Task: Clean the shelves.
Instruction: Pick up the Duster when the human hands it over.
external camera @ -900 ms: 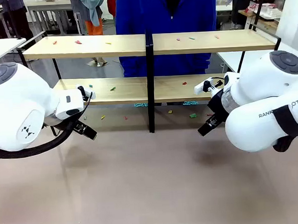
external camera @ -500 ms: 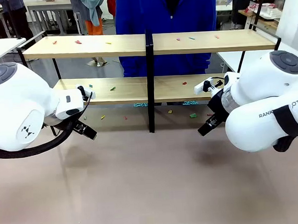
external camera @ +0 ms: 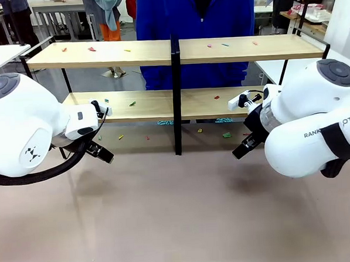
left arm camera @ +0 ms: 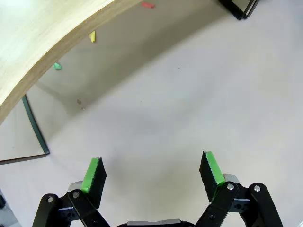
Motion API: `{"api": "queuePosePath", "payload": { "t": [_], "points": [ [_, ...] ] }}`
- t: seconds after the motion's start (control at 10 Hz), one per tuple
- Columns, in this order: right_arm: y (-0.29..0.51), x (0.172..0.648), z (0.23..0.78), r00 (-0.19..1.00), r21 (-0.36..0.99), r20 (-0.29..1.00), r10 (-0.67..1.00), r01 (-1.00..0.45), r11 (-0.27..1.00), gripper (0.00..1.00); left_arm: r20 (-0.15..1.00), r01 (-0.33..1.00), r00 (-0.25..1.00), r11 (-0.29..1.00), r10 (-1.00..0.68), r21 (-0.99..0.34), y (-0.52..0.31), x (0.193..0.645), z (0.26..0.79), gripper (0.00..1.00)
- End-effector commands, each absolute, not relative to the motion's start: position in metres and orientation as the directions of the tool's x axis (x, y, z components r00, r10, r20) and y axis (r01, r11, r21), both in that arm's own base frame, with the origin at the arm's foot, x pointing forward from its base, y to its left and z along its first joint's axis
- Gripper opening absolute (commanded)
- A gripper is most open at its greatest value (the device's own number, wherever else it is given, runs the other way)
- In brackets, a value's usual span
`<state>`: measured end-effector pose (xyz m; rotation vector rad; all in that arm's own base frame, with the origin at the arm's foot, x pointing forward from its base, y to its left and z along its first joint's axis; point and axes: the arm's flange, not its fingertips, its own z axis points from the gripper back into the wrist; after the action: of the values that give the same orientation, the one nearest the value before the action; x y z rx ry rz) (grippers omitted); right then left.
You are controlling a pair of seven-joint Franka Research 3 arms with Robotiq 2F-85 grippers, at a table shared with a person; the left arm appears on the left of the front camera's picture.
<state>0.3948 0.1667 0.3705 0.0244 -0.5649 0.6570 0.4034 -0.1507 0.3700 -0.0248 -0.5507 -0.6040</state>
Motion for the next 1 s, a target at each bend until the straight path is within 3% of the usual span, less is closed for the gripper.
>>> {"api": "queuePosePath", "payload": {
  "t": [0.0, 0.3, 0.5, 0.7, 0.9],
  "points": [
    [0.167, 0.395, 0.371, 0.648, -0.152, 0.505, 0.571, -0.584, 0.797, 1.0, 0.499, 0.546, 0.684, 0.827, -0.533, 0.136, -0.151, 0.403, 0.37, 1.0],
    [0.167, 0.395, 0.371, 0.648, -0.153, 0.504, 0.571, -0.584, 0.797, 1.0, 0.498, 0.545, 0.684, 0.827, -0.532, 0.135, -0.151, 0.403, 0.37, 1.0],
    [0.135, 0.349, 0.429, 0.607, -0.096, 0.57, 0.554, -0.62, 0.778, 1.0, 0.579, 0.706, 0.566, 0.707, -0.587, 0.026, -0.113, 0.349, 0.432, 1.0],
    [0.075, 0.29, 0.495, 0.567, -0.048, 0.692, 0.447, -0.581, 0.812, 1.0, 0.694, 0.772, 0.436, 0.634, -0.573, 0.039, -0.054, 0.282, 0.486, 1.0],
    [0.045, 0.247, 0.528, 0.499, -0.067, 0.736, 0.457, -0.619, 0.783, 1.0, 0.779, 0.808, 0.278, 0.576, -0.562, 0.128, -0.01, 0.231, 0.512, 1.0]
  ]
}}
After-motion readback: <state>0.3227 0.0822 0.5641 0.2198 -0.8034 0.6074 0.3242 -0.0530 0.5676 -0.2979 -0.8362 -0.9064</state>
